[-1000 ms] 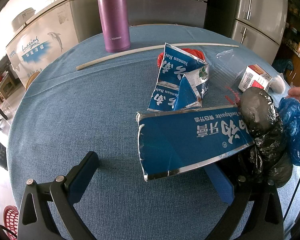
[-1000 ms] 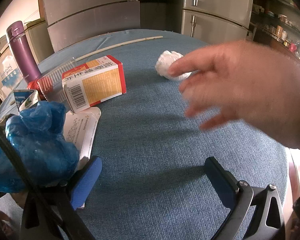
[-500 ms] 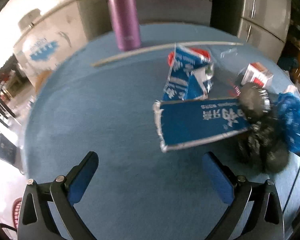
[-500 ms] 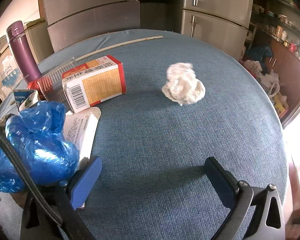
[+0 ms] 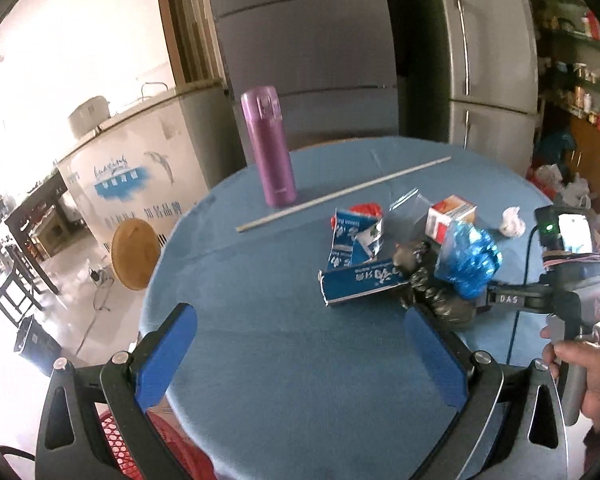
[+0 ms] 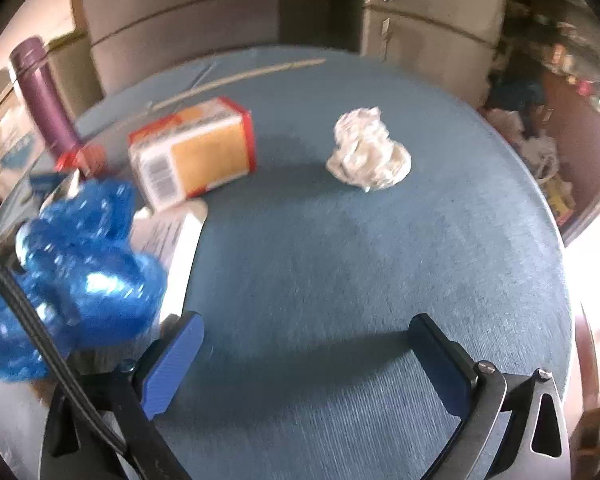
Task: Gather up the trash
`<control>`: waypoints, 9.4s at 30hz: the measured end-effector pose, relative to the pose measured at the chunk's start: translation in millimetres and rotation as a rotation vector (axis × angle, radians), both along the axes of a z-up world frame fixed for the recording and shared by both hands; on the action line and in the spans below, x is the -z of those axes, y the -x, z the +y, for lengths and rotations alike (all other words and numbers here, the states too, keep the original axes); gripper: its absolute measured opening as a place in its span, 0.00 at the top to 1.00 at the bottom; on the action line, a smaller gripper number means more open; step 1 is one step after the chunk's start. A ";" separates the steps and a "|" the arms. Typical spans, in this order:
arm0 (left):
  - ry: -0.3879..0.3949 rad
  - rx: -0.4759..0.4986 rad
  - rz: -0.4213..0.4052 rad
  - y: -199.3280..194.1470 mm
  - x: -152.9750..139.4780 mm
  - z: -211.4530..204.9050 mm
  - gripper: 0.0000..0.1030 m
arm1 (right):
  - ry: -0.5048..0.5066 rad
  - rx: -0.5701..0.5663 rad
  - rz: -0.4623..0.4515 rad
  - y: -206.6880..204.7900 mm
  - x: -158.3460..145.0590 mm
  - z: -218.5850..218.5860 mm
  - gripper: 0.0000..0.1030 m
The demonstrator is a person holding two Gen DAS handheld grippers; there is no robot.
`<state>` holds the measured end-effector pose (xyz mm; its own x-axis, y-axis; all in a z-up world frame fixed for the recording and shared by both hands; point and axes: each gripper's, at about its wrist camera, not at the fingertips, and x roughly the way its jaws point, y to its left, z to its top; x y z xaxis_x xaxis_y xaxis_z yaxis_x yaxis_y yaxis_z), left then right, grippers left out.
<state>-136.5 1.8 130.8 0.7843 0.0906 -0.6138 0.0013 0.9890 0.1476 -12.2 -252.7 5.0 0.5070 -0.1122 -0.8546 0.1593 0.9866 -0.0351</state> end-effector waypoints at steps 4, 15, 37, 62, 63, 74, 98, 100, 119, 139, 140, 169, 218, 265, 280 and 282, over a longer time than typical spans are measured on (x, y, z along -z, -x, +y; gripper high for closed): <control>-0.020 -0.014 -0.038 18.3 -16.8 1.0 0.00 | -0.005 0.017 -0.008 24.8 -14.2 -7.6 0.00; -0.034 -0.034 -0.061 53.4 -39.6 0.8 0.00 | -0.036 -0.113 -0.378 146.3 -143.2 5.3 0.00; -0.071 -0.032 -0.078 77.4 -46.8 -8.6 0.00 | -0.169 -0.218 -0.503 224.4 -183.2 25.8 0.00; -0.068 -0.039 -0.041 62.3 -40.6 -2.3 0.00 | -0.186 -0.202 -0.418 193.4 -168.2 20.9 0.00; -0.068 -0.039 -0.040 61.1 -40.1 -2.2 0.00 | -0.188 -0.198 -0.416 192.2 -167.6 19.5 0.00; -0.080 -0.040 -0.007 46.2 -33.4 -4.6 0.00 | -0.214 -0.152 -0.390 175.9 -160.8 3.8 0.00; 0.115 0.136 0.263 -62.1 -7.7 -33.1 0.00 | -0.254 -0.015 -0.299 43.2 -114.7 -74.8 0.00; 0.154 0.145 0.288 -71.0 -3.2 -37.2 0.00 | -0.238 0.007 -0.274 20.4 -102.2 -85.8 0.02; 0.235 0.339 0.454 -123.7 50.0 -114.8 0.78 | -0.341 -0.050 -0.082 -100.0 -12.2 -103.1 0.50; 0.249 0.340 0.223 -50.6 -25.2 -73.4 0.95 | -0.557 -0.109 -0.238 9.7 -69.7 -82.6 0.54; 0.245 0.328 0.206 -41.9 -31.6 -66.0 0.96 | -0.562 -0.118 -0.242 14.1 -71.8 -78.5 0.54; 0.452 0.123 0.253 77.7 52.3 70.4 0.23 | -0.587 -0.357 -0.118 60.0 -44.7 71.6 0.54; 0.293 -0.416 0.274 156.5 65.0 263.6 0.48 | -0.610 -0.885 0.061 105.5 -56.2 310.7 0.52; 0.135 0.065 0.256 25.3 26.3 88.8 0.29 | -0.523 -0.338 -0.147 59.2 -59.3 74.9 0.37; 0.056 0.250 0.309 -65.1 33.9 32.2 0.29 | -0.458 -0.422 -0.070 -13.2 -13.2 91.0 0.59; 0.038 0.284 0.310 -76.0 36.2 23.3 0.29 | -0.473 -0.421 -0.103 -7.3 -16.1 85.3 0.60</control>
<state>-60.5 25.1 94.7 0.5528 -0.1295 -0.8232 0.3130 0.9478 0.0611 -4.9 -167.5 21.1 0.5076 0.4913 -0.7078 -0.2653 0.8707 0.4141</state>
